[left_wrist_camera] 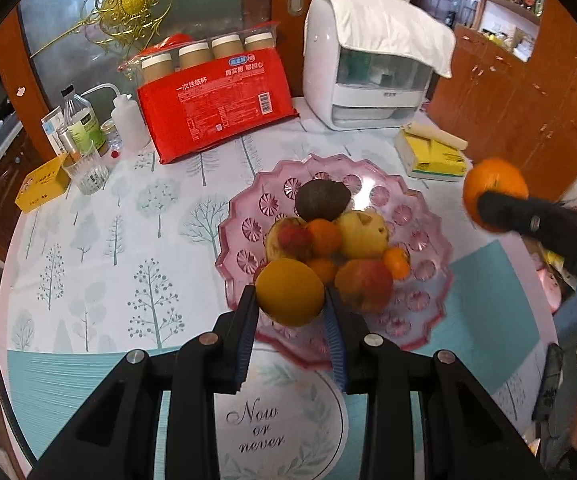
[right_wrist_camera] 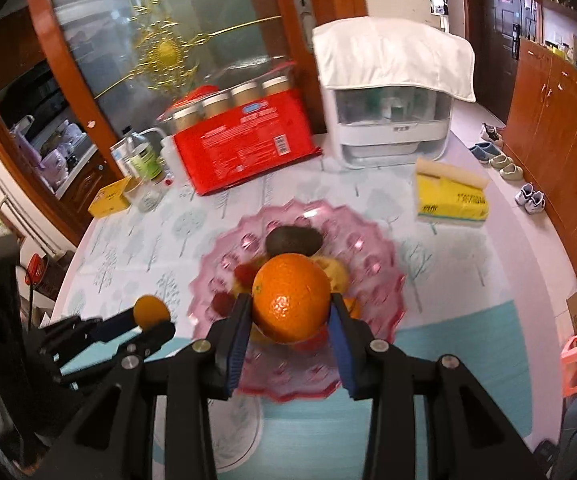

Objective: Organize fruits
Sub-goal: 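Carry the large orange into the bowl with the right tool while the left tool releases the small orange there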

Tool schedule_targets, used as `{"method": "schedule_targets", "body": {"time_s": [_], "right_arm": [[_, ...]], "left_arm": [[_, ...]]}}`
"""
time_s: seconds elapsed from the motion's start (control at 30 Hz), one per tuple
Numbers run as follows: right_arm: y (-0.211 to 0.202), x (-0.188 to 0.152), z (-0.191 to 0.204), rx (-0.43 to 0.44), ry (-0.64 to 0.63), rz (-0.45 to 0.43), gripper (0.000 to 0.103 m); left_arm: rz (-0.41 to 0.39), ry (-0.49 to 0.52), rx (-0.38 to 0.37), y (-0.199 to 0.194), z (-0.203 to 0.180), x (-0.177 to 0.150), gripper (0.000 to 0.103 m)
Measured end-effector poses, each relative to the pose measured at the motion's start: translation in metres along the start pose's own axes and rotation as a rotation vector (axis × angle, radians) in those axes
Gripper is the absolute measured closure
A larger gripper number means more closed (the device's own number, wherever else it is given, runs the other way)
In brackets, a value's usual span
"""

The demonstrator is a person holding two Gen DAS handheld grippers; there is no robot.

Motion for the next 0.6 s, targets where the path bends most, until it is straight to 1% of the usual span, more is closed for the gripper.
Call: {"method": "schedule_targets", "body": {"time_s": [0.1,0.2,0.27,0.33,0.47,0.6], "right_arm": [[0.017,0.012,-0.008,-0.02,-0.013,0.024,0.065],[0.046,0.017,-0.015,-0.035,-0.036,0.067,0.065],[0.063,0.015,-0.019,-0.045,-0.049,0.095,0.065],[0.081,0.009,-0.023,-0.076,-0.073,0.118,0.065],[0.107,-0.001,-0.028,-0.117,-0.11,0.145,0.065],[0.125,-0.002,-0.033,-0.153,-0.13,0.153,0.064]], "left_arm": [[0.024,-0.017,0.023,0.018,-0.003,0.003,0.072],[0.057,-0.038,0.052,0.039,-0.004,0.001,0.072],[0.079,-0.05,0.069,0.051,-0.003,-0.003,0.072],[0.101,-0.057,0.081,0.064,-0.003,-0.009,0.072],[0.133,-0.058,0.118,0.085,-0.002,-0.017,0.072],[0.152,-0.067,0.135,0.097,-0.001,-0.021,0.072]]}}
Point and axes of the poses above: each gripper's, at about its wrist camera, not at the fingertips, and y roughly the way its jaws point, z to its left, x to its top, the point moved 7 cm from there along y, roughly the way its jaws point, and after that the axes turned 4 degrees about -x, right-handed, at the moved point
